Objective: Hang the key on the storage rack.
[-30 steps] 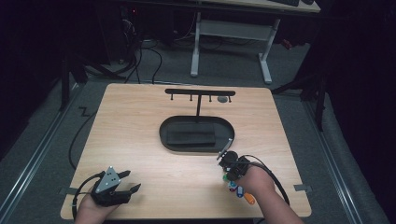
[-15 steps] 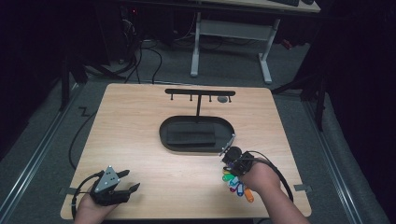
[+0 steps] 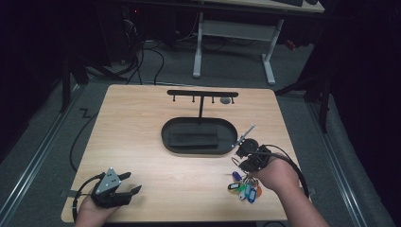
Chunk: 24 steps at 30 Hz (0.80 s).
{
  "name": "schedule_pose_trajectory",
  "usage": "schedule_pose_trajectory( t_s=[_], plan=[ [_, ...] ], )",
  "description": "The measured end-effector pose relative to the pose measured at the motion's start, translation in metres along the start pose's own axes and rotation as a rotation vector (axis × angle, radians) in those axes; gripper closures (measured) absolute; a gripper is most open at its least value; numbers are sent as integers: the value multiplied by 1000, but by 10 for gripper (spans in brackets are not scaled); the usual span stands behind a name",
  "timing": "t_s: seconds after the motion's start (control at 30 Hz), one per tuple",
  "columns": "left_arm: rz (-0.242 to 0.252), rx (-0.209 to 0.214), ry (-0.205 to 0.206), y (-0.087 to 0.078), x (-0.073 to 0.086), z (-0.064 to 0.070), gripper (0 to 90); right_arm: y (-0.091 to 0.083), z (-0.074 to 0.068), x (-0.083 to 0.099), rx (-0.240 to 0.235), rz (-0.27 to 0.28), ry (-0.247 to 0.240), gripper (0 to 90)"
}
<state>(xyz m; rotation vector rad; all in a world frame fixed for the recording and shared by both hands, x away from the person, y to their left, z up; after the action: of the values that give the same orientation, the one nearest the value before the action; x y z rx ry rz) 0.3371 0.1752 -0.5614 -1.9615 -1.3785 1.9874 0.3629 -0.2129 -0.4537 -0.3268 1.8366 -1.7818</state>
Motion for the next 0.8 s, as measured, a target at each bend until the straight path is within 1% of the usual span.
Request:
schedule_pose_trajectory(
  t_s=[0.13,0.27,0.4,0.57,0.8],
  plan=[
    [0,1,-3,0,1,0,364,-16,-2,-5,-10,25,7,876],
    [-2,3,-4,0,1,0,364,-30,-2,-10,-6,39,9,876],
    [-4,5,-6,0,1,0,364,-40,-1,-14,5,47,6,876],
    [-4,5,-6,1,2,0,364,-46,1,-18,6,56,9,876],
    [-4,4,-8,0,2,0,363,-48,8,-29,6,55,36,877]
  ],
)
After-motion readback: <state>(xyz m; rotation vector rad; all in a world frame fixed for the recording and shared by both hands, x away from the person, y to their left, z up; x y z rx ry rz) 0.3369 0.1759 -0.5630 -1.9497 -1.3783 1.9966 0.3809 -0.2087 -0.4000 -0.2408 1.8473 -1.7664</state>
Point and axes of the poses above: each handheld gripper's, and its own axes: y roughly forward along the jaws, x roughly out of its underside, z roughly to its right, the point moved 7 cm from there along y, roughly forward along the jaws, and after that the axes turned 12 degrees about y, right-handed, at the moved point
